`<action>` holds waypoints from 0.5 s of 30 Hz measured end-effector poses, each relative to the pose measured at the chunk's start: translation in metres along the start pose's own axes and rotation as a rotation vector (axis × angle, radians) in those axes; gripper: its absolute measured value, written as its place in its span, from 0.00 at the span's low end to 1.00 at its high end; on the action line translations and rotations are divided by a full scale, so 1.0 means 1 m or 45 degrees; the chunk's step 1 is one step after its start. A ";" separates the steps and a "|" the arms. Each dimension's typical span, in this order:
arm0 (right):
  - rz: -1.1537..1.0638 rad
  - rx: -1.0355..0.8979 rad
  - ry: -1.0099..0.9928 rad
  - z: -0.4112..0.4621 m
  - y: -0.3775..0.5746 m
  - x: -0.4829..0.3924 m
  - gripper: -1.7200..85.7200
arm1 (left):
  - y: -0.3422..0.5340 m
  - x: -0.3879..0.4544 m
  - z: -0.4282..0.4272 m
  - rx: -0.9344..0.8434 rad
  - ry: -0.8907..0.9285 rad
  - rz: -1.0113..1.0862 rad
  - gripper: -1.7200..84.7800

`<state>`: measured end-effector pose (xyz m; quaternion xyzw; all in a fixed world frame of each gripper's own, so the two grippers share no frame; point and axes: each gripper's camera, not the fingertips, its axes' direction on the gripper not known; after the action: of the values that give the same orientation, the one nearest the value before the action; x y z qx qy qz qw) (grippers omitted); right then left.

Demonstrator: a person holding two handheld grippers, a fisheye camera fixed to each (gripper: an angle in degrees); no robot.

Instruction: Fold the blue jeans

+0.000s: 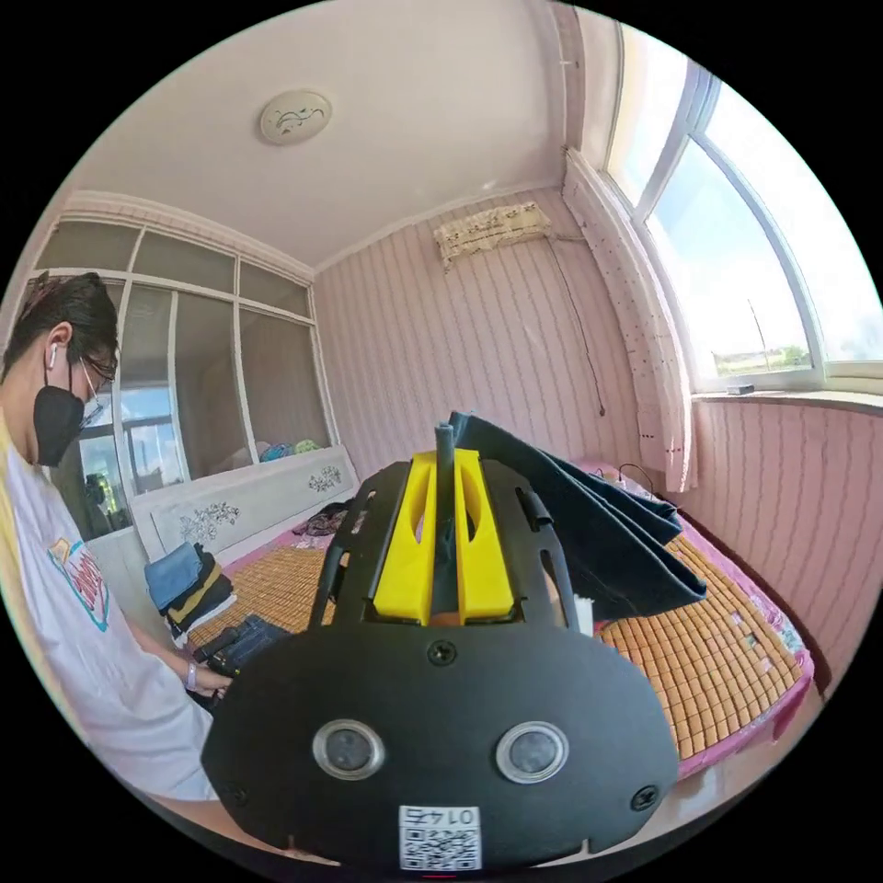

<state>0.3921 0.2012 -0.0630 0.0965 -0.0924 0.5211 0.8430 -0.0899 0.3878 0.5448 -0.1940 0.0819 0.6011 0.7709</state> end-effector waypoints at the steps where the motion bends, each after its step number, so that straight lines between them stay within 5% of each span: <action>1: -0.063 -0.051 -0.091 0.023 -0.008 -0.024 0.05 | -0.005 0.001 0.002 0.017 0.093 -0.006 0.01; 5: -0.226 -0.208 -0.477 0.107 -0.003 -0.113 0.06 | 0.001 -0.009 -0.020 0.122 0.256 -0.065 0.01; 10: -0.142 -0.703 -1.099 0.259 0.112 -0.257 0.10 | 0.059 -0.064 -0.087 0.302 0.110 -0.252 0.01; 15: -0.014 -1.215 -1.123 0.329 0.233 -0.328 0.13 | 0.145 -0.123 -0.143 0.456 -0.033 -0.533 0.01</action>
<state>0.0213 -0.0640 0.1863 -0.0834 -0.6507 0.3298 0.6789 -0.2460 0.2503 0.4294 -0.0598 0.1351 0.4070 0.9014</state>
